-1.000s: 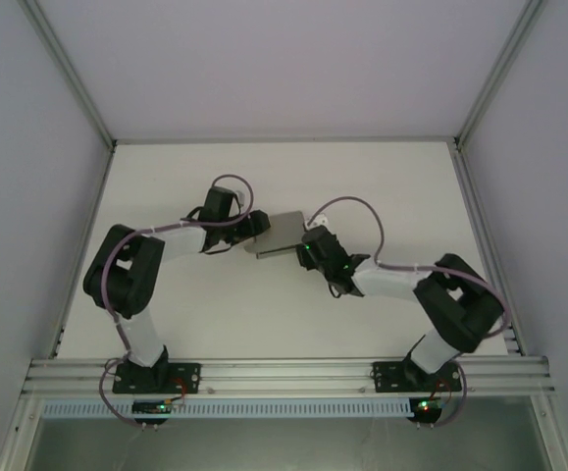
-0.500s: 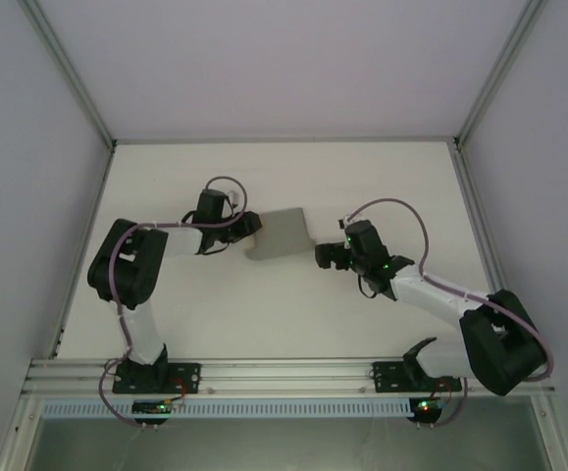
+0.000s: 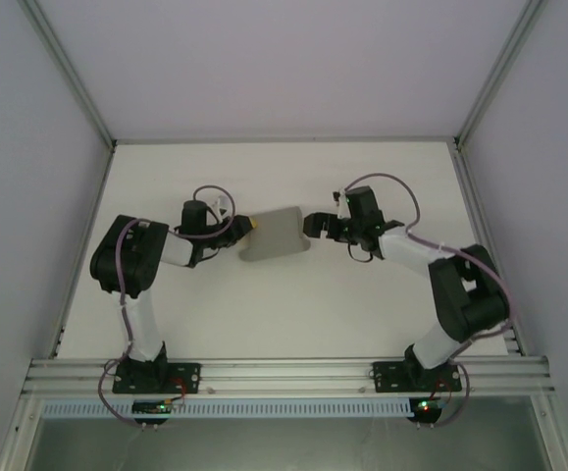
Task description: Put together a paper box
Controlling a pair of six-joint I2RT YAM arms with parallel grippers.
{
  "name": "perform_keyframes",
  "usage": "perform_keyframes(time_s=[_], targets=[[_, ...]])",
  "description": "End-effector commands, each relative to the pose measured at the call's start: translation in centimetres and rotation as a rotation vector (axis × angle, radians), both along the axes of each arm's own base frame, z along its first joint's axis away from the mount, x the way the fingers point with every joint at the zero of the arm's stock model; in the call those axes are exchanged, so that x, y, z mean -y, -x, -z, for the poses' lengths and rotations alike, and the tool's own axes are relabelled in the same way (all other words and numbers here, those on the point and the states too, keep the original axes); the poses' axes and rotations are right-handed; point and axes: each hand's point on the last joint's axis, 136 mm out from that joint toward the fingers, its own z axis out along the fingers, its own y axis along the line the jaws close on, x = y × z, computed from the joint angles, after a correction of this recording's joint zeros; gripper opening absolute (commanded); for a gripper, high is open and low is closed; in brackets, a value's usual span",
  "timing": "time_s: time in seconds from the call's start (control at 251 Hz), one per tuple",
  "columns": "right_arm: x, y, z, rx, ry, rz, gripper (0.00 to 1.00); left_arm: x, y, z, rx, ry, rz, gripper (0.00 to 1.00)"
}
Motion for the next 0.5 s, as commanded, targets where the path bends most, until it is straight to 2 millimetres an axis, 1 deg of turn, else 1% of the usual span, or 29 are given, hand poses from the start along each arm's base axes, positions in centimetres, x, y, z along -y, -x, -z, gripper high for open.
perform_keyframes(time_s=[0.0,0.064,0.14,0.22,0.287,0.355,0.415,0.499], targets=[[-3.4,-0.9,-1.6,-0.077,-0.182,-0.097,0.99,-1.5,2.5,5.3,-0.180,-0.075,-0.027,0.35],[-4.4,-1.6,-1.3,-0.115,-0.222,-0.138,0.99,-1.6,2.6,5.4,-0.182,-0.071,-0.028,0.35],[-5.3,-2.3,-0.4,-0.173,-0.270,-0.152,0.96,-1.5,2.6,5.5,-0.180,-0.067,-0.030,0.35],[-6.1,-2.6,0.3,-0.228,-0.325,-0.169,0.92,-1.6,2.6,5.6,-0.177,-0.065,-0.037,0.35],[-6.6,-3.2,0.5,-0.225,-0.364,-0.168,0.89,-1.7,2.6,5.6,-0.175,-0.064,-0.042,0.35],[-7.4,-2.8,0.6,-0.247,-0.387,-0.194,0.87,-1.8,2.6,5.7,-0.178,-0.068,-0.044,0.35],[-7.7,-2.8,0.7,-0.260,-0.394,-0.206,0.85,-1.7,2.6,5.7,-0.171,-0.067,-0.037,0.35],[-8.3,-2.7,0.5,-0.264,-0.426,-0.226,0.79,-1.6,2.5,5.5,-0.162,-0.065,-0.030,0.35]])
